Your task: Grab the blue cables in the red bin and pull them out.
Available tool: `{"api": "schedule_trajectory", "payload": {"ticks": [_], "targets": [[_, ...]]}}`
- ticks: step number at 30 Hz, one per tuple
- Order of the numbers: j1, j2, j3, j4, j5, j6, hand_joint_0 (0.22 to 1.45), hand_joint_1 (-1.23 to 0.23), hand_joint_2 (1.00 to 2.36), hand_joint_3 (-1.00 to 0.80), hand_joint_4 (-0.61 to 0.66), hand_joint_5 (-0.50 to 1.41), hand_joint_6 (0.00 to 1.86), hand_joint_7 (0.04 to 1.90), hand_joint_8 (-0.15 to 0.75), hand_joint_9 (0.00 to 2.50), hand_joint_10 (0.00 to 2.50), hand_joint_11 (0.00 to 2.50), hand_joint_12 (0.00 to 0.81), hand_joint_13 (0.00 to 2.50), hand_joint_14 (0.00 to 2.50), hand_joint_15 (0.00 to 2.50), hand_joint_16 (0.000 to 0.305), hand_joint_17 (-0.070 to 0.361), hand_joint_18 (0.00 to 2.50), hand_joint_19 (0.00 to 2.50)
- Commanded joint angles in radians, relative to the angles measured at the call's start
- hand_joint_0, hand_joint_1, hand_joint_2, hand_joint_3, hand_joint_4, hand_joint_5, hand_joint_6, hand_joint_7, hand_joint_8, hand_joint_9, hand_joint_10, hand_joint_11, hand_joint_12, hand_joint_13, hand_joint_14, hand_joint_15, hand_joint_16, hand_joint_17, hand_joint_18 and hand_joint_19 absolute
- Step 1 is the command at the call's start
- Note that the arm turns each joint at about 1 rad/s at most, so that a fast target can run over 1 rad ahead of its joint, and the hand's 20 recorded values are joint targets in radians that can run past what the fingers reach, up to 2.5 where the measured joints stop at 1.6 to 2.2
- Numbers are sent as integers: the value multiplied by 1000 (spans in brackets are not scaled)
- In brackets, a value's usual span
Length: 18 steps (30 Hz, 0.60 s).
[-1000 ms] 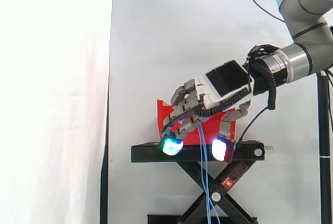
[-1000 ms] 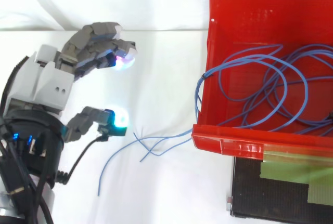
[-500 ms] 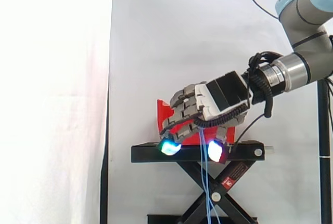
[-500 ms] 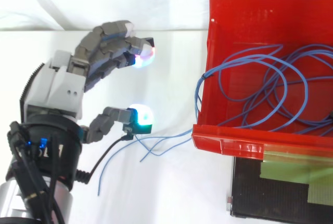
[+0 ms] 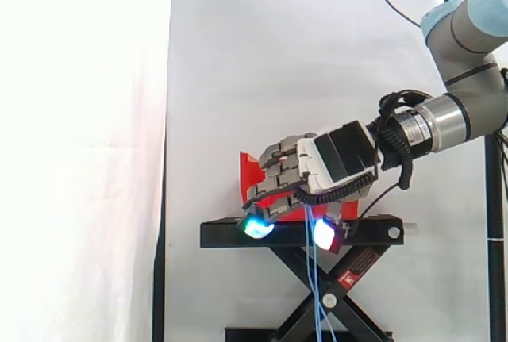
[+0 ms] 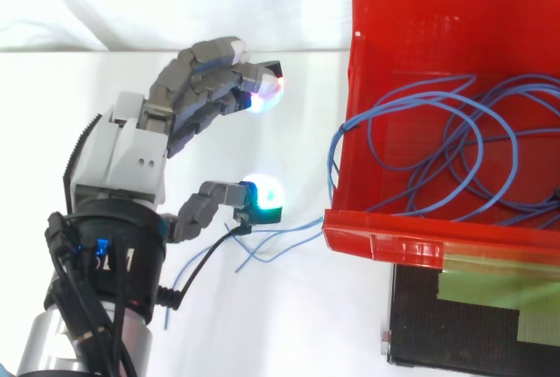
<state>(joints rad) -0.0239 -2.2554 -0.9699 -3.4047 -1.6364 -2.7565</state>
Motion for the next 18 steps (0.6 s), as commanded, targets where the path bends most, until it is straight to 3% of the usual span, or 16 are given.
{"api": "schedule_trajectory", "payload": {"ticks": [1, 12, 18], "targets": [[-4, 0, 2, -7, 1, -10, 763, -832, 1000, -1000, 209, 529, 14, 371, 242, 545, 18, 430, 361, 773, 28, 861, 48, 109, 386, 639], [-10, 0, 11, -30, 0, -71, 763, -830, 1000, -1000, 209, 533, 13, 377, 242, 545, 16, 430, 359, 767, 28, 849, 49, 109, 384, 640], [-13, 0, 11, -50, 3, -168, 763, -830, 1000, -1000, 212, 537, 13, 379, 243, 546, 16, 428, 361, 770, 28, 845, 48, 109, 384, 640]]}}
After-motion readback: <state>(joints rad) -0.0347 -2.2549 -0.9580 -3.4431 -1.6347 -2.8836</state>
